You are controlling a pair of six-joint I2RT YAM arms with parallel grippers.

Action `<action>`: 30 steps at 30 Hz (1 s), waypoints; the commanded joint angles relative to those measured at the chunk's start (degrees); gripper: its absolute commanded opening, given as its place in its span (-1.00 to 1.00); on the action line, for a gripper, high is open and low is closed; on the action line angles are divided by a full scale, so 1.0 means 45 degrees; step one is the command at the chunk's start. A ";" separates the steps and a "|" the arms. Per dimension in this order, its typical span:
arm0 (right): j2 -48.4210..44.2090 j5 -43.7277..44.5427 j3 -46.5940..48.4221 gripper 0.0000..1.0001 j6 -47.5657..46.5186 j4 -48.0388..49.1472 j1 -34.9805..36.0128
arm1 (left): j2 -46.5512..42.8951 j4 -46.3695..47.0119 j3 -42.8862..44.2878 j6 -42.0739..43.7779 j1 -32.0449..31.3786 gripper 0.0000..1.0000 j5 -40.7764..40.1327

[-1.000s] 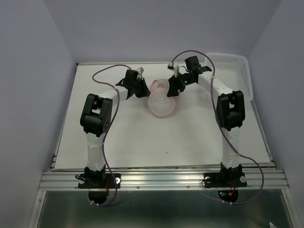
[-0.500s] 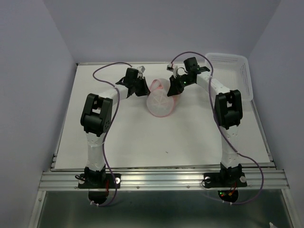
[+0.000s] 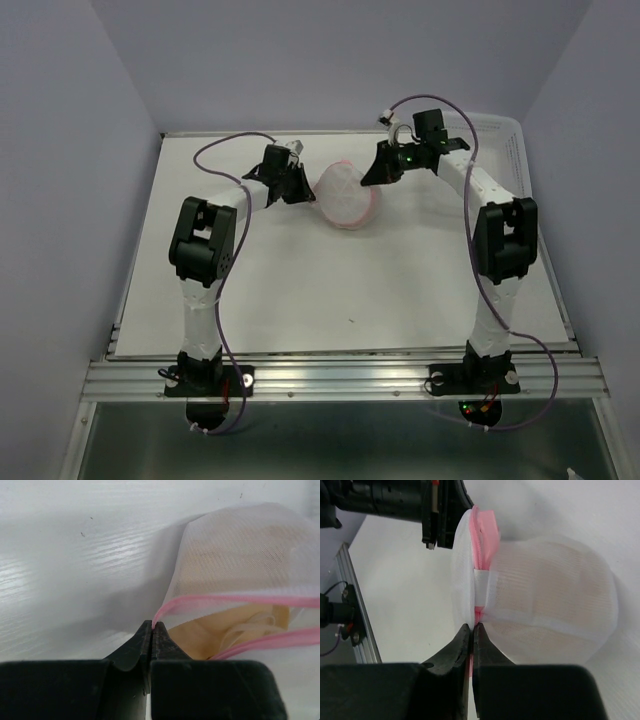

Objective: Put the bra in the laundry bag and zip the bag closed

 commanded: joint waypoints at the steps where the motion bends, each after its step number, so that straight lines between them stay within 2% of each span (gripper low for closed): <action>1: -0.1369 -0.0568 -0.1039 -0.99 0.2949 0.3167 -0.0962 | -0.0798 0.0689 -0.0536 0.0147 0.0043 -1.00 0.0878; 3: -0.1623 0.0072 -0.1820 -0.99 0.3867 0.4243 -0.1216 | -0.1130 0.1275 -0.0868 0.0089 0.0062 -0.99 0.1385; 5: -0.1916 0.1127 -0.2386 -0.99 0.4787 0.4809 -0.1217 | -0.1441 0.1607 -0.1103 0.0069 0.0043 -0.87 0.1622; 7: -0.2326 0.1580 -0.3343 -0.99 0.5681 0.5902 -0.1217 | -0.1715 0.1861 -0.1298 0.0011 0.0062 -0.41 0.1876; 8: -0.2405 0.1581 -0.3578 -0.99 0.5977 0.6486 -0.1217 | -0.1813 0.1882 -0.1299 -0.0048 0.0043 0.26 0.1896; 12: -0.2873 0.2593 -0.4731 -0.99 0.7560 0.7717 -0.1217 | -0.2360 0.1999 -0.1435 -0.0184 0.0043 0.86 0.1935; 14: -0.3224 0.3492 -0.5237 -0.99 0.8282 0.7937 -0.1217 | -0.2769 0.2155 -0.1591 -0.0263 0.0062 0.97 0.1896; 18: -0.4219 0.5811 -0.6566 -0.99 1.0251 0.9029 -0.1061 | -0.3569 0.2370 -0.2020 -0.0322 -0.0054 0.98 0.1876; 21: -0.5155 0.7337 -0.7464 -0.99 1.1037 0.9538 -0.0613 | -0.4020 0.2429 -0.2158 0.0067 -0.0580 0.98 0.1857; 24: -0.5899 1.0242 -0.7740 -0.99 1.1449 0.9344 0.0361 | -0.4586 0.2332 -0.2139 0.1316 -0.1712 0.98 0.1410; 27: -0.6000 1.0915 -0.7702 -0.99 1.1877 0.9033 0.0695 | -0.4900 0.2410 -0.2139 0.2233 -0.2668 0.98 0.1193; 30: -0.5941 1.1326 -0.7798 -0.99 1.2775 0.8933 0.0697 | -0.4745 0.2566 -0.2081 0.2335 -0.3178 0.96 0.1311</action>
